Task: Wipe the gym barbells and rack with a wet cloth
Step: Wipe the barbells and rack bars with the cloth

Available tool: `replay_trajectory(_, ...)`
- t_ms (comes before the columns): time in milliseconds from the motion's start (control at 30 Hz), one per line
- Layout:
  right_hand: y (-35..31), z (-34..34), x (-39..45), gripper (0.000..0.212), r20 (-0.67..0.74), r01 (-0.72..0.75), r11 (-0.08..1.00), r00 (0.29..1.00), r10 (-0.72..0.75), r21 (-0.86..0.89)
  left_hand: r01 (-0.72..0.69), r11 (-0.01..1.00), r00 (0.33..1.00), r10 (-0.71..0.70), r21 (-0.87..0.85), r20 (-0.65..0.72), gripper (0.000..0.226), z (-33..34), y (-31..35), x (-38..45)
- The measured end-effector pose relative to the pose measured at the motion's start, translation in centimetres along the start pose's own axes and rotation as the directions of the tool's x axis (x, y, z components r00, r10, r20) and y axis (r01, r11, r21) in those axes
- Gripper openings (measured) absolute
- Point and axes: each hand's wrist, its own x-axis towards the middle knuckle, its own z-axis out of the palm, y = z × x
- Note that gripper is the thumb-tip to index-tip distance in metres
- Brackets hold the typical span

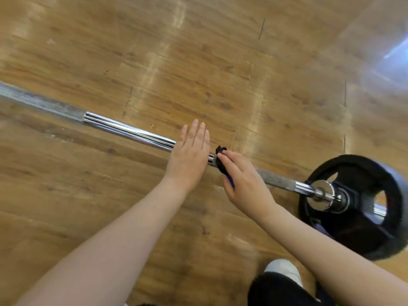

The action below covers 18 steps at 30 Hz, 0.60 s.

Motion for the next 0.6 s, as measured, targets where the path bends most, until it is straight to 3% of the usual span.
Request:
replay_trajectory(167,-0.4,0.4,1.3,0.039,-0.095,0.021,0.997,0.995,-0.027,-0.068,-0.138,0.99,0.983,0.138,0.009,-0.123,0.057,1.6,-1.3,0.5)
replay_trajectory(300,-1.5,0.7,2.0,0.036,-0.179,-0.107,0.994,0.978,0.107,0.01,-0.182,0.983,0.959,0.174,-0.012,-0.221,0.054,2.3,-1.8,0.9)
replay_trajectory(400,-1.9,0.8,2.3,0.028,-0.164,-0.166,0.986,0.973,0.16,-0.023,-0.164,0.983,0.971,0.147,-0.079,-0.188,0.054,2.2,-1.4,0.8)
replay_trajectory(600,-2.5,0.4,2.3,0.034,-0.074,-0.218,0.976,0.974,0.216,-0.024,-0.164,0.984,0.971,0.148,-0.076,-0.188,0.055,1.7,-1.7,0.6)
